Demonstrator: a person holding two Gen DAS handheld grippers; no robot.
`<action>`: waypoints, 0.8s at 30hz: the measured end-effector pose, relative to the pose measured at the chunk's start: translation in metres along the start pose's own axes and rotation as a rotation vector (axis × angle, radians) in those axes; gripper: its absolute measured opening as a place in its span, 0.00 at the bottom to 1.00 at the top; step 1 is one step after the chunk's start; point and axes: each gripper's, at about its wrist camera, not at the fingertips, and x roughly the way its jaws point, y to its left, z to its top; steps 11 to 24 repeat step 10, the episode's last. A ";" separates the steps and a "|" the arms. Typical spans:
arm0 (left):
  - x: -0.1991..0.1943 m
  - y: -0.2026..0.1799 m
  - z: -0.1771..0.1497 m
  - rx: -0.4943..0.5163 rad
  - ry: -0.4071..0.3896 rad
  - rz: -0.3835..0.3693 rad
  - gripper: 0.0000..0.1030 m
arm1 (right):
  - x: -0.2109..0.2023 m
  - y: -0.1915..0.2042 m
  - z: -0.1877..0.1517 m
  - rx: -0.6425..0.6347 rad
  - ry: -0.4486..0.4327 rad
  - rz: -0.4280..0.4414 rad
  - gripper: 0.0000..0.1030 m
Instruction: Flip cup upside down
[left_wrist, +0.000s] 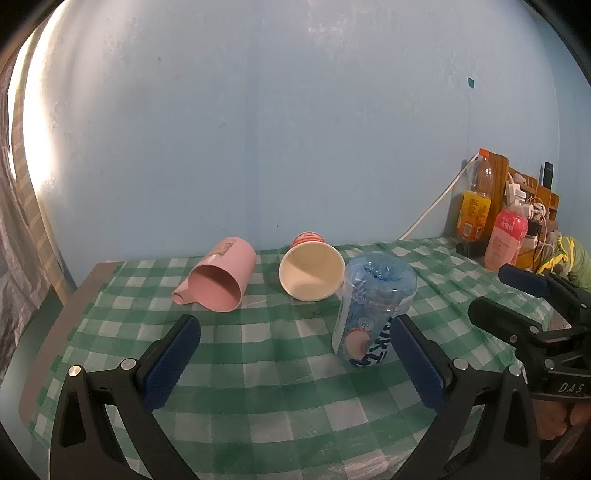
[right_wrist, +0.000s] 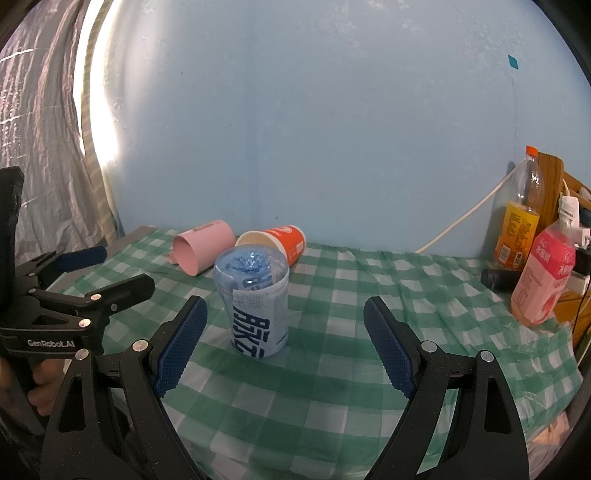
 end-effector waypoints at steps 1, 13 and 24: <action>0.000 -0.001 0.000 0.003 -0.002 -0.001 1.00 | 0.000 0.000 0.000 0.001 0.000 0.000 0.83; 0.000 -0.002 -0.001 -0.001 0.000 0.000 1.00 | 0.000 0.000 0.000 0.000 0.001 0.000 0.83; 0.000 -0.002 -0.001 -0.001 0.000 0.000 1.00 | 0.000 0.000 0.000 0.000 0.001 0.000 0.83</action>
